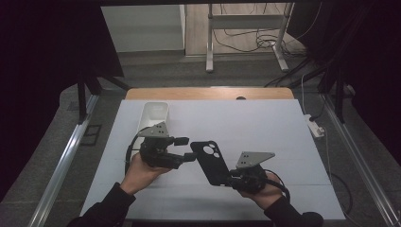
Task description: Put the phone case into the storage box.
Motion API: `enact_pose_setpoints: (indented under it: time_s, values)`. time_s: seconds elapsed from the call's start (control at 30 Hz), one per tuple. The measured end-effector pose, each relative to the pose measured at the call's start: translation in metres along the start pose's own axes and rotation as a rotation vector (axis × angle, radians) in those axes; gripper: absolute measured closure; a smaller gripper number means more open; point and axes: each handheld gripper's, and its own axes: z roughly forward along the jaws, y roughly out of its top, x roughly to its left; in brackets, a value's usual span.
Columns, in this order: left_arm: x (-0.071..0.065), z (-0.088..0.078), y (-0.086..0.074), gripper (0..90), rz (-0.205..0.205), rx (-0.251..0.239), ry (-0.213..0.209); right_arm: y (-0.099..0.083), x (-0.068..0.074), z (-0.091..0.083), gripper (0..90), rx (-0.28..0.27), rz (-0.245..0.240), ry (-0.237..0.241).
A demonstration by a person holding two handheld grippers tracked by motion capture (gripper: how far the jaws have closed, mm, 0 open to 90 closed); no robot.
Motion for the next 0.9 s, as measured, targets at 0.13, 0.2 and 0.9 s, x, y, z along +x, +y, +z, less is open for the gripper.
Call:
enact_pose_setpoints:
  time_s: [0.13, 0.2, 0.9]
  values:
    - [-0.0003, -0.0011, 0.0003, 46.3, -0.021, -0.016, -0.001, 0.0003, 0.0021, 0.0028, 84.1, 0.008, -0.002, -0.016]
    - [-0.0005, -0.0016, 0.0003, 51.9, -0.022, -0.021, -0.004, 0.0003, 0.0027, 0.0037, 84.1, 0.008, 0.004, -0.018]
    - [0.001, -0.0019, -0.0004, 79.1, -0.081, -0.031, -0.002, 0.0016, 0.0069, 0.0068, 84.1, -0.004, 0.005, -0.056]
